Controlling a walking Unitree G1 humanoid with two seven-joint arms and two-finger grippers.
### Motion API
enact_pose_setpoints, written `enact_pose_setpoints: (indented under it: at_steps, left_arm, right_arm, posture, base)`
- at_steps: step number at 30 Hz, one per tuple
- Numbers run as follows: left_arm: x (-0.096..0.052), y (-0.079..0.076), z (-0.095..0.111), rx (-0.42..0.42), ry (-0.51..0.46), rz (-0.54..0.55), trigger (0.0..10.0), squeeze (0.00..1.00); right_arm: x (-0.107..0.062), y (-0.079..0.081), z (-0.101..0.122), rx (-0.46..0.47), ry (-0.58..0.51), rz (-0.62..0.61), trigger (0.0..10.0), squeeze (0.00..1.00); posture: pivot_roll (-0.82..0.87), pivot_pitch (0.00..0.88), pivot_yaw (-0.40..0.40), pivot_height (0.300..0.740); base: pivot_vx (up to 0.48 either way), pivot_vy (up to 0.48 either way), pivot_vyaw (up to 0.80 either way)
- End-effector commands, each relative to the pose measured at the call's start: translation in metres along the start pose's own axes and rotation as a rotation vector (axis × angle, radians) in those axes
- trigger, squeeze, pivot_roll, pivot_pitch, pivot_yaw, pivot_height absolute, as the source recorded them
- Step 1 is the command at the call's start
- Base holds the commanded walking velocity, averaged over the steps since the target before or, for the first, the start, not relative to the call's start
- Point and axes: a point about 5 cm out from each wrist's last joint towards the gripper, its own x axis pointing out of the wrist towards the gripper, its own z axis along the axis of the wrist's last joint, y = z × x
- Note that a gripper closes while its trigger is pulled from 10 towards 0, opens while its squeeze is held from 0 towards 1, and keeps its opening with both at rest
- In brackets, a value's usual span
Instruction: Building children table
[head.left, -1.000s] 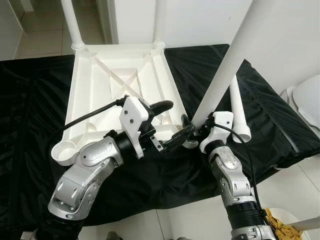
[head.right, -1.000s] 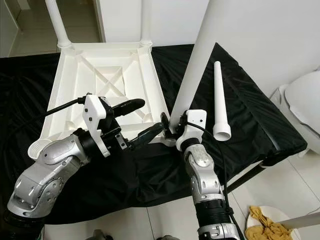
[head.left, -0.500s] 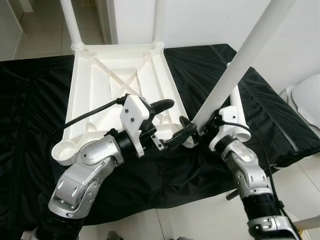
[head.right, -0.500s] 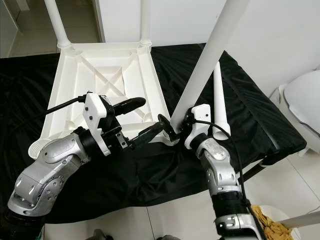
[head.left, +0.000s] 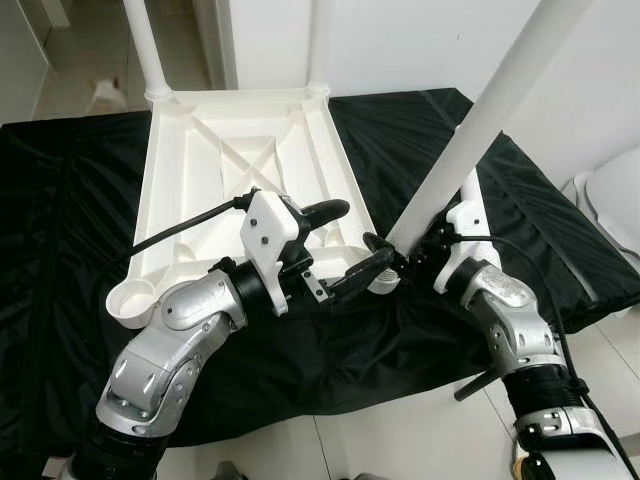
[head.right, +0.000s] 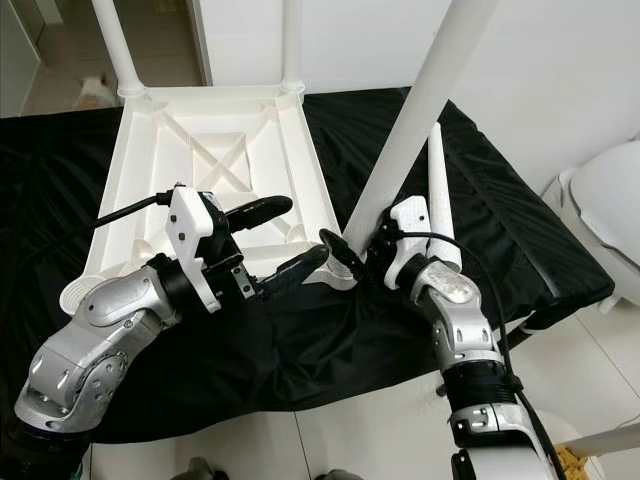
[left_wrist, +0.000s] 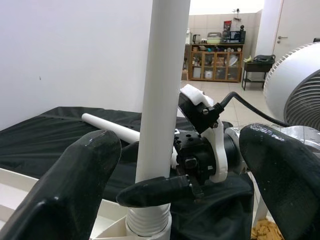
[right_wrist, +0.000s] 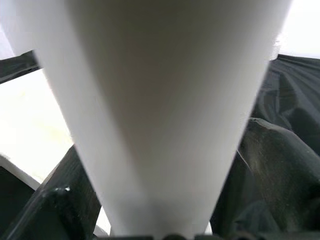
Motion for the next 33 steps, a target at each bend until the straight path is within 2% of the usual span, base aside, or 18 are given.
enact_pose_setpoints:
  at_steps: [1, 2, 3, 4, 5, 6, 7, 8, 10, 11, 22, 27, 28, 29, 30, 31, 33]
  left_arm:
    - [0.001, -0.001, 0.000, 0.006, 0.005, -0.022, 10.0, 0.00]
    - [0.001, -0.001, 0.000, 0.006, 0.005, -0.022, 10.0, 0.00]
    - [0.001, 0.000, 0.001, 0.007, 0.004, -0.023, 10.0, 0.00]
    - [0.001, 0.000, 0.001, 0.007, 0.004, -0.023, 10.0, 0.00]
    - [0.001, 0.000, 0.001, 0.009, 0.003, -0.024, 10.0, 0.00]
    - [0.001, 0.000, 0.002, 0.008, 0.000, -0.026, 10.0, 0.00]
    - [0.001, 0.000, 0.002, 0.008, 0.000, -0.026, 10.0, 0.00]
    - [0.002, 0.000, 0.002, 0.008, -0.001, -0.027, 10.0, 0.00]
    - [0.002, 0.000, 0.002, 0.008, -0.001, -0.027, 10.0, 0.00]
    - [0.002, 0.000, 0.002, 0.009, -0.002, -0.027, 10.0, 0.00]
    - [0.002, -0.001, 0.003, 0.011, -0.002, -0.025, 10.0, 0.00]
    - [0.002, 0.000, 0.003, 0.014, -0.002, -0.020, 10.0, 0.00]
    - [0.002, 0.000, 0.003, 0.013, -0.001, -0.019, 10.0, 0.00]
    - [0.002, 0.000, 0.003, 0.013, -0.002, -0.019, 10.0, 0.00]
    - [0.002, 0.000, 0.003, 0.013, -0.002, -0.019, 10.0, 0.00]
    - [0.002, -0.001, 0.003, 0.012, -0.003, -0.018, 10.0, 0.00]
    - [0.002, -0.001, 0.003, 0.011, -0.005, -0.018, 10.0, 0.00]
  right_arm:
    - [-0.003, -0.004, 0.000, -0.009, 0.006, 0.012, 10.0, 0.00]
    - [-0.003, -0.004, 0.000, -0.009, 0.006, 0.012, 10.0, 0.00]
    - [-0.004, -0.006, -0.002, -0.006, 0.017, 0.028, 8.7, 0.00]
    - [-0.004, -0.006, -0.002, -0.006, 0.017, 0.028, 8.7, 0.00]
    - [-0.005, -0.005, -0.004, 0.002, 0.030, 0.054, 5.6, 0.00]
    - [-0.006, -0.005, -0.006, 0.010, 0.041, 0.076, 4.3, 0.00]
    - [-0.006, -0.005, -0.006, 0.010, 0.041, 0.076, 4.3, 0.00]
    - [-0.006, -0.004, -0.009, 0.014, 0.048, 0.092, 0.8, 0.00]
    - [-0.006, -0.004, -0.009, 0.014, 0.048, 0.092, 0.8, 0.00]
    - [-0.006, -0.004, -0.011, 0.019, 0.054, 0.101, 0.0, 0.00]
    - [-0.003, -0.004, -0.014, 0.054, 0.054, 0.124, 0.0, 0.00]
    - [0.001, -0.004, -0.018, 0.089, 0.091, 0.130, 0.0, 0.00]
    - [0.002, -0.004, -0.020, 0.090, 0.108, 0.118, 0.9, 0.00]
    - [0.003, -0.004, -0.021, 0.086, 0.123, 0.103, 9.2, 0.00]
    - [0.003, -0.004, -0.021, 0.086, 0.123, 0.103, 9.2, 0.00]
    - [0.006, -0.003, -0.022, 0.087, 0.136, 0.082, 10.0, 0.00]
    - [0.008, -0.002, -0.023, 0.093, 0.147, 0.064, 10.0, 0.00]
  posture:
    - [-0.02, 0.087, -0.005, 0.740]
    - [-0.02, 0.087, -0.005, 0.740]
    - [-0.03, 0.086, -0.002, 0.740]
    - [-0.03, 0.086, -0.002, 0.740]
    - [-0.03, 0.087, -0.002, 0.740]
    - [-0.03, 0.087, -0.002, 0.740]
    - [-0.03, 0.087, -0.002, 0.740]
    - [-0.03, 0.087, -0.002, 0.740]
    - [-0.03, 0.087, -0.002, 0.740]
    - [-0.03, 0.087, -0.002, 0.740]
    - [-0.02, 0.087, -0.003, 0.740]
    - [-0.02, 0.090, -0.009, 0.740]
    - [-0.02, 0.090, -0.009, 0.740]
    - [-0.02, 0.090, -0.010, 0.740]
    - [-0.02, 0.090, -0.010, 0.740]
    - [-0.02, 0.090, -0.012, 0.740]
    - [-0.02, 0.091, -0.012, 0.740]
  base:
    - [0.000, 0.000, 0.00]
    - [0.000, 0.000, 0.00]
    - [0.000, 0.000, 0.00]
    - [0.000, 0.000, 0.00]
    - [0.000, 0.000, 0.00]
    - [0.000, 0.000, 0.00]
    - [0.000, 0.000, 0.00]
    - [0.000, 0.000, 0.00]
    - [0.000, 0.000, 0.00]
    - [0.000, 0.000, 0.00]
    - [0.000, 0.000, 0.00]
    - [0.000, 0.000, 0.00]
    - [0.000, 0.000, 0.00]
    - [0.000, 0.000, 0.00]
    - [0.000, 0.000, 0.00]
    - [0.000, 0.000, 0.00]
    - [0.000, 0.000, 0.00]
